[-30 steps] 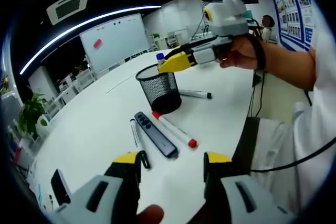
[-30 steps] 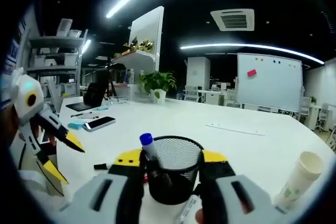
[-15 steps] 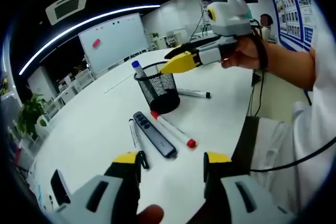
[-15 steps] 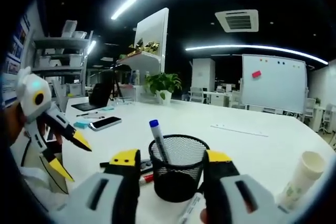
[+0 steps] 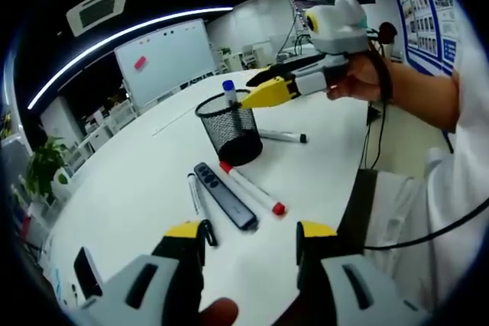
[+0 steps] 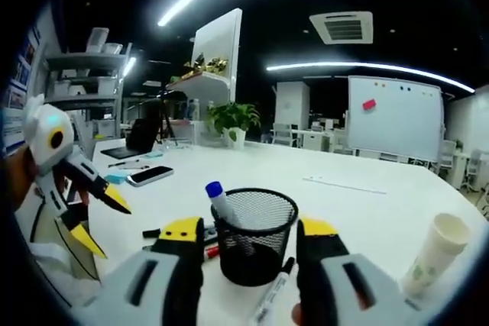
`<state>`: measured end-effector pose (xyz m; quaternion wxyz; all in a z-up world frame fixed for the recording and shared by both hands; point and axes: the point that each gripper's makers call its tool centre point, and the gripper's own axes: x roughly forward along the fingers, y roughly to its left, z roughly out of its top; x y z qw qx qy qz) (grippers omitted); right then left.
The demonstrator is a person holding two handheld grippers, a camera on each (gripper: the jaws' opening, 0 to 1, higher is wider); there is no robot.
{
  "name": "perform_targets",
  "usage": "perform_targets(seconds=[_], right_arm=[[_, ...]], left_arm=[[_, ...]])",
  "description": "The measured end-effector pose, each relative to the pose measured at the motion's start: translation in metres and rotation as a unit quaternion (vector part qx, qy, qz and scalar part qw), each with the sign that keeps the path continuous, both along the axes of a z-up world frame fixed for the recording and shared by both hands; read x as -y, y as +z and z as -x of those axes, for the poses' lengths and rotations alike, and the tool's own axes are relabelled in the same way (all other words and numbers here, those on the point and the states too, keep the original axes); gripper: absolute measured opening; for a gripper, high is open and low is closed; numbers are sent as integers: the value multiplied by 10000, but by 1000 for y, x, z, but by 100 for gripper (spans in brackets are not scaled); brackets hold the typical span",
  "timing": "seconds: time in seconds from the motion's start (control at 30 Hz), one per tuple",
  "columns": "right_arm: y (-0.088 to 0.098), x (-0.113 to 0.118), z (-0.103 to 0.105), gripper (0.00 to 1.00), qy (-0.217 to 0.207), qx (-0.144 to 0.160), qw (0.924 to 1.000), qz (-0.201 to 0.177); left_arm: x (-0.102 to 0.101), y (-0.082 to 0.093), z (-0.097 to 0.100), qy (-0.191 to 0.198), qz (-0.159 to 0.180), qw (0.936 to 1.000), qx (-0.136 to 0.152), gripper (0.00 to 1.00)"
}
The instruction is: Place the scattered laser pointers and whiteboard markers into the pen holder and stack the scattered paper cups together
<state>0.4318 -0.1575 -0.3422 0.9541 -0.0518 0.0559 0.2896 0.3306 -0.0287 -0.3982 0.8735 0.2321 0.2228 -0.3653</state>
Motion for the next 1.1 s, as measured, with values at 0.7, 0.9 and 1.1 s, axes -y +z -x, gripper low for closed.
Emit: perform_targets(seconds=[0.7, 0.9, 1.1], right_arm=[[-13, 8, 4, 49, -81, -127, 9997, 203], [-17, 10, 6, 48, -94, -194, 9995, 214], [-25, 13, 10, 47, -122, -284, 9992, 253]], left_arm=[[2, -1, 1, -22, -12, 10000, 17, 49], [6, -2, 3, -57, -34, 10000, 0, 49], [6, -2, 5, -47, -51, 10000, 1, 49]])
